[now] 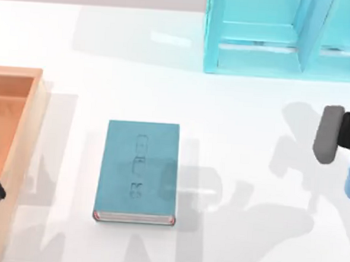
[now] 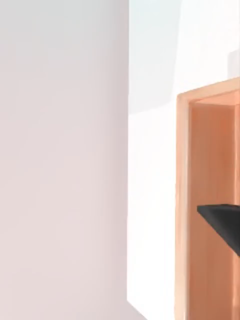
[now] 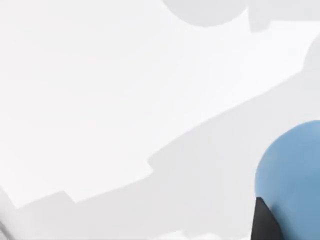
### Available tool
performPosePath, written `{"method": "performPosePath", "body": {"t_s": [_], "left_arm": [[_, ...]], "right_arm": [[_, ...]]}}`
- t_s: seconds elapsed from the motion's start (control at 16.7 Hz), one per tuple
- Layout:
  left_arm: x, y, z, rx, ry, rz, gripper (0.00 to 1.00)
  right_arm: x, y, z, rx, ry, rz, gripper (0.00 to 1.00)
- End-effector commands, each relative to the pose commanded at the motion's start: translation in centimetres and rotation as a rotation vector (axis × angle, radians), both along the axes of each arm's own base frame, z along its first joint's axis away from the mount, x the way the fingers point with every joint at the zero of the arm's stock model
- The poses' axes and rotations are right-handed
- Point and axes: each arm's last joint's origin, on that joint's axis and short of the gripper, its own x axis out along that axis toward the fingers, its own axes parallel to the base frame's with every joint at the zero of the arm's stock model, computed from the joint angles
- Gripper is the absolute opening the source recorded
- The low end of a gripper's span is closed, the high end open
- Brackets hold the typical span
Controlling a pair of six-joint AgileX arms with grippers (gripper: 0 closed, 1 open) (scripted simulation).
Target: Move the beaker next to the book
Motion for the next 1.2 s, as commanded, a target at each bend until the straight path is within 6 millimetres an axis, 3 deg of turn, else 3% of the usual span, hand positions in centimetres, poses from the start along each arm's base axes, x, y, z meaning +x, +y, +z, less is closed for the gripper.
{"method": "performPosePath", "body": {"t_s": [0.36, 0.78, 1.02, 1.2], "left_arm": [[0.0, 0.0, 0.0, 0.0, 0.0, 0.0, 1.0], [0.0, 0.0, 0.0, 0.0, 0.0, 0.0, 1.0], [0.0, 0.0, 0.0, 0.0, 0.0, 0.0, 1.0], [0.0, 0.0, 0.0, 0.0, 0.0, 0.0, 1.0]], "right_arm": [[3.6, 8.5, 0.3, -0.093, 0.035, -0.445, 0.0], [3.9, 18.4, 1.1, -0.123, -0.05, -0.992, 0.0], [3.0, 21.8, 2.3, -0.061, -0.097, -1.154, 0.0], [2.7, 22.7, 2.9, -0.031, -0.11, -1.199, 0.0]]}}
